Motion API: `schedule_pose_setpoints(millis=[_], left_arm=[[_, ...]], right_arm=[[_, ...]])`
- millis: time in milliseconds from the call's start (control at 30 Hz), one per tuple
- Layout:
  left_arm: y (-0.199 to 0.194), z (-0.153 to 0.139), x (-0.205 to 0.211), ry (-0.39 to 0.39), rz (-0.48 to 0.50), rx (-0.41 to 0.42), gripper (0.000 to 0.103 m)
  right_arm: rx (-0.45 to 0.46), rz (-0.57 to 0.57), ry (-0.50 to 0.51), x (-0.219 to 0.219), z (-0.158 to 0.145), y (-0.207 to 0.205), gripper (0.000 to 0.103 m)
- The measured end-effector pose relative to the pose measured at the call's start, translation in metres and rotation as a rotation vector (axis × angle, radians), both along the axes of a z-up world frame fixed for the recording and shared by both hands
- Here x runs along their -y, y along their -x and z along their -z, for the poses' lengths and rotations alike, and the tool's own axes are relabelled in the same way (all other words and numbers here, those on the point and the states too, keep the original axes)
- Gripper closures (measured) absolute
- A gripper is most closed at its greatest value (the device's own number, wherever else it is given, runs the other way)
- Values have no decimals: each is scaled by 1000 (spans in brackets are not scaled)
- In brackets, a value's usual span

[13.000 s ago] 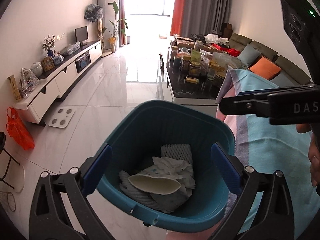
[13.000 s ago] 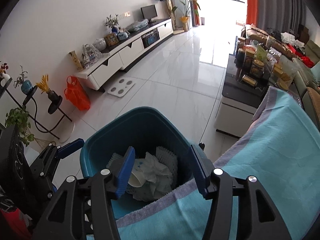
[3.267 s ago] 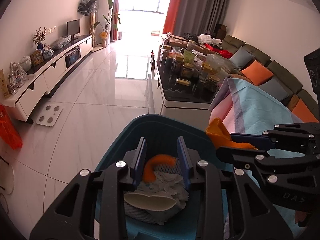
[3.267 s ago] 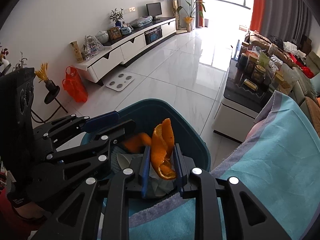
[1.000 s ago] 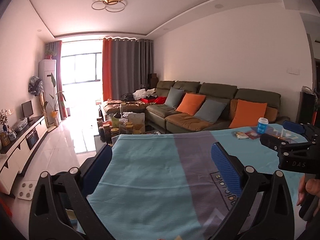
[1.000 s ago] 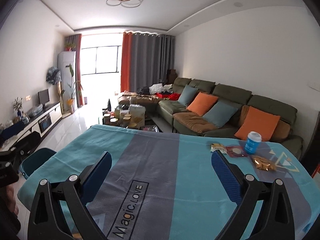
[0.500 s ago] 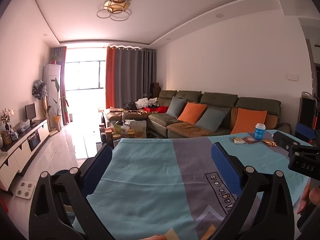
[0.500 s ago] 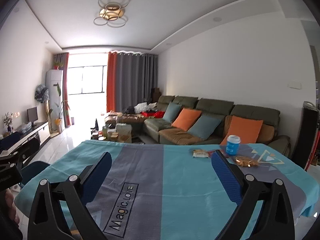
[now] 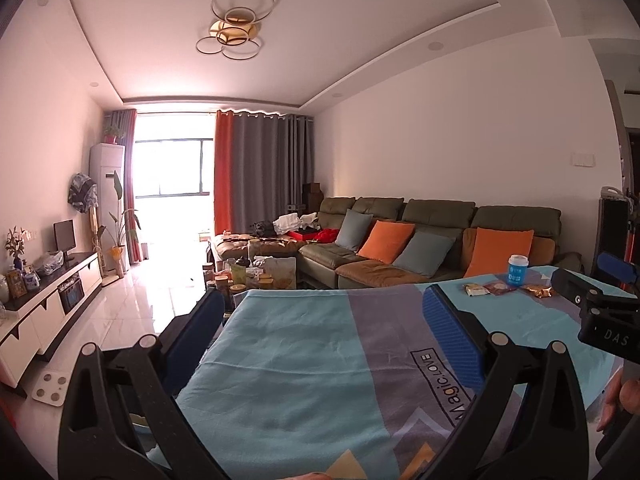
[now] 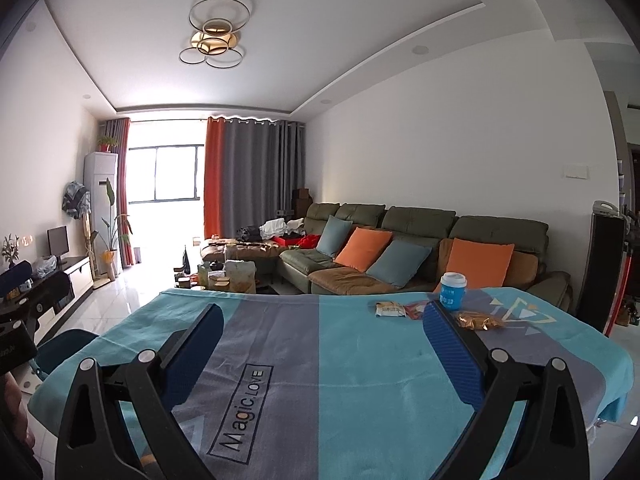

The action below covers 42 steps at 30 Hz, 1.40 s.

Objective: Collect trash

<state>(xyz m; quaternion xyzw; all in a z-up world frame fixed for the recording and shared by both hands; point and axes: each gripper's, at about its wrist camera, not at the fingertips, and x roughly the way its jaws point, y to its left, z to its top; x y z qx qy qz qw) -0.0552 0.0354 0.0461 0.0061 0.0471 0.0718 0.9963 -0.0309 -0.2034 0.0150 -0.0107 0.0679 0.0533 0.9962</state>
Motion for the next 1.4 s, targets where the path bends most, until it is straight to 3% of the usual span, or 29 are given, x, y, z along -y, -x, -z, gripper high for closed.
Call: schedule_pose_setpoints(millis=[1400], left_arm=[[0,7,4,5,31,-33,5]], right_arm=[[-14,11,0,-7,-1,-4,7]])
